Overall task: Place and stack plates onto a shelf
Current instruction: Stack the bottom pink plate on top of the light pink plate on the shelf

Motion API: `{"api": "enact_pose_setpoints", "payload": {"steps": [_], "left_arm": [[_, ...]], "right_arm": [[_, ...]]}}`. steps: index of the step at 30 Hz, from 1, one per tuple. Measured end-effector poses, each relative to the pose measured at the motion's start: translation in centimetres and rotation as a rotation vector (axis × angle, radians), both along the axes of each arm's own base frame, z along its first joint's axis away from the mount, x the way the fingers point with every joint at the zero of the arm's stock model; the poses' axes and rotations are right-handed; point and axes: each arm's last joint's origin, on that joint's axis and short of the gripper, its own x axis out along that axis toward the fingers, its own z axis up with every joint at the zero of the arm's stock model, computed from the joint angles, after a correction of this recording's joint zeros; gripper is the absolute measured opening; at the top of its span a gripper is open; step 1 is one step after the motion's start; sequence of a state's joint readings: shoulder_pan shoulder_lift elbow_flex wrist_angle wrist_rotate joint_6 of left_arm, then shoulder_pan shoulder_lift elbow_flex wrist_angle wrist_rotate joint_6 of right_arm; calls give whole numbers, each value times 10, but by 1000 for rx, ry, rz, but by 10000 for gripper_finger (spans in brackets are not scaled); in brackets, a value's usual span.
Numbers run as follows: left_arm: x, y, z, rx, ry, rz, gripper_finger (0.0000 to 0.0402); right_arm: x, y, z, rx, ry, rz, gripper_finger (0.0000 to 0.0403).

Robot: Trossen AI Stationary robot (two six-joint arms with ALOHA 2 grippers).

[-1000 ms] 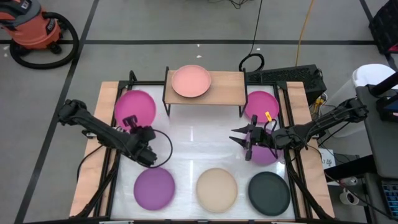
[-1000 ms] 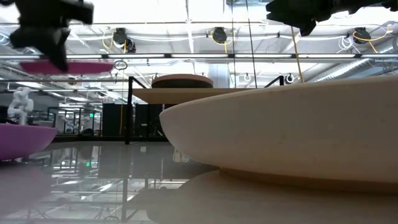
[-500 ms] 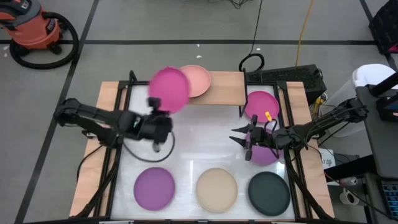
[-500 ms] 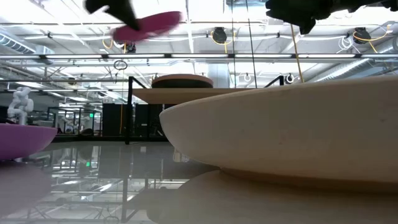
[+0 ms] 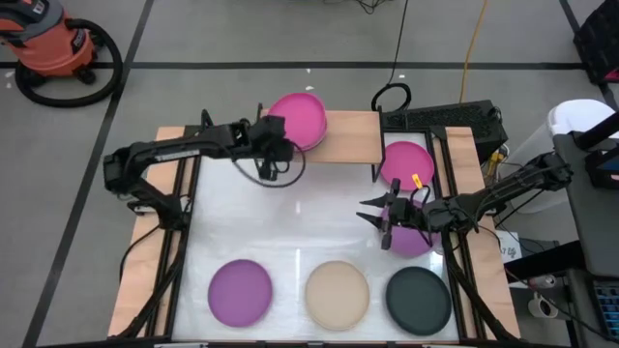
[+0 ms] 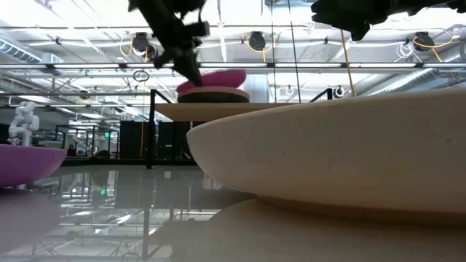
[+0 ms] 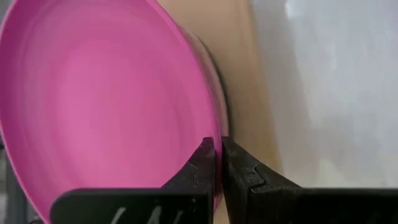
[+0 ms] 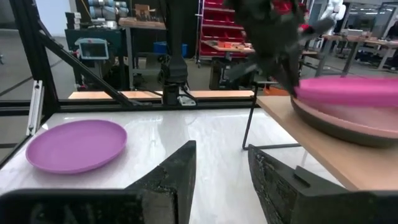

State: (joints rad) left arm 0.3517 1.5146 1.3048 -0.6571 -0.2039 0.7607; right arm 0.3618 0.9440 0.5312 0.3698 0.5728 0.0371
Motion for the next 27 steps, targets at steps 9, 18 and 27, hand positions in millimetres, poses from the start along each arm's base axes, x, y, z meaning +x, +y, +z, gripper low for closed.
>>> {"api": "enact_pose_setpoints", "payload": {"steps": [9, 18, 27], "left_arm": [[5, 6, -20, 2, 144, -49, 10], [-2, 4, -10, -39, 191, -16, 10], [-8, -1, 11, -95, 246, 7, 10]], "right_arm": [[0, 0, 1, 6, -7, -1, 128], [0, 0, 0, 5, -4, -2, 128], [0, 0, 0, 5, -4, -1, 128]]}}
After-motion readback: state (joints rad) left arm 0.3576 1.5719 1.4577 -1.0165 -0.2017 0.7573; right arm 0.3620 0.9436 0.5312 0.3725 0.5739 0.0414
